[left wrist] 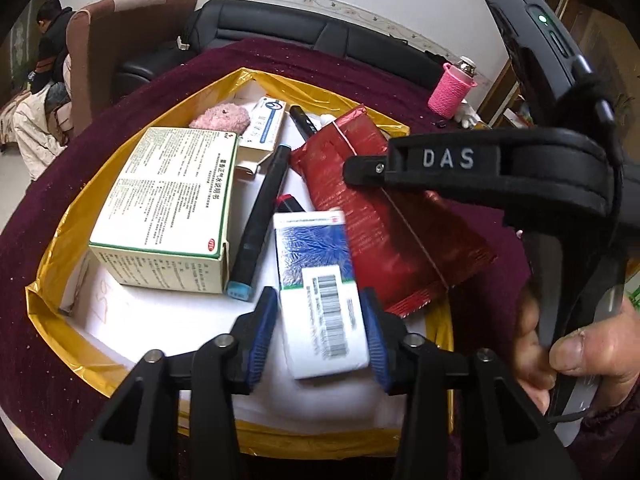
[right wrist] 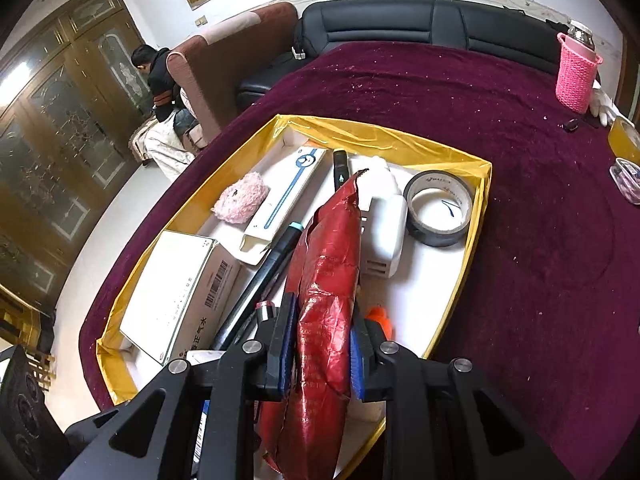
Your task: Organize objects
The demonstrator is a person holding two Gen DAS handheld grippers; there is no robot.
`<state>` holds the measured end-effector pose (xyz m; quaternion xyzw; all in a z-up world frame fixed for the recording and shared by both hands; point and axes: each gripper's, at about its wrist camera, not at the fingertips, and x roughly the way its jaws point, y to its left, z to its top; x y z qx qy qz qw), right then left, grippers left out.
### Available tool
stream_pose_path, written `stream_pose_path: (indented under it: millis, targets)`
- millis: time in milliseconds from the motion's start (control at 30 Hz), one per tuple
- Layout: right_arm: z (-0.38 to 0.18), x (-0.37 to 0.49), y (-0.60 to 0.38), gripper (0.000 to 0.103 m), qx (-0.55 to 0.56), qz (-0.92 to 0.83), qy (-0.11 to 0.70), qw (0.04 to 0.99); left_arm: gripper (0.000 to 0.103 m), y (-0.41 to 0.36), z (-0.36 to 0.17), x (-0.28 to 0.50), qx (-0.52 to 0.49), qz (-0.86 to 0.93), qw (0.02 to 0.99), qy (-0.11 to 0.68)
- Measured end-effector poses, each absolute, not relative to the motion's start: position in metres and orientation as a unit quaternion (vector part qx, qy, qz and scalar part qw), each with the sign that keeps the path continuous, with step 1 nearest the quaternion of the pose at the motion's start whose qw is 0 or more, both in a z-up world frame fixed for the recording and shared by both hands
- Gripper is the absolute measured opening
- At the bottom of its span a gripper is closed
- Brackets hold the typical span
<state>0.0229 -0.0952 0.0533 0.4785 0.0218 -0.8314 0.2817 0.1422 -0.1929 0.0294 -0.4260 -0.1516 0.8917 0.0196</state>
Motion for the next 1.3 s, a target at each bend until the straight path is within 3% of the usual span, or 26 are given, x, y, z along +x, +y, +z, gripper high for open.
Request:
stream_pose_path:
  millis: [100,233,633,700,1133,1300]
  targets:
    - [0.053,0.014,-0.096,0.029,0.481,-0.832,0.015,0.276,0.06,-0.194,0.033,0.141,-0.418,0.897,0.001,-0.144]
    - [0.056,0.012,-0.09,0.033,0.48,-0.837,0.002,0.263,0.062,-0.2,0.035,0.143,-0.414,0.898,-0.006,-0.15]
    - [0.099,0.035,-0.072,0.064,0.426,-0.86,-0.02,0.279,0.073,-0.197,0.055,0.156,-0.387,0.912,-0.017,-0.136]
    - [0.095,0.039,-0.07,0.065,0.43,-0.86,-0.022,0.275,0.078,-0.198,0.061,0.16,-0.379,0.916,-0.024,-0.132]
    - [0.047,0.05,-0.079,0.069,0.505,-0.806,-0.069,0.301,0.086,-0.204,0.076,0.18,-0.353,0.927,-0.062,-0.113]
    - [0.058,0.062,-0.071,0.069,0.466,-0.838,-0.056,0.279,0.093,-0.2,0.085,0.19,-0.329,0.936,-0.094,-0.085]
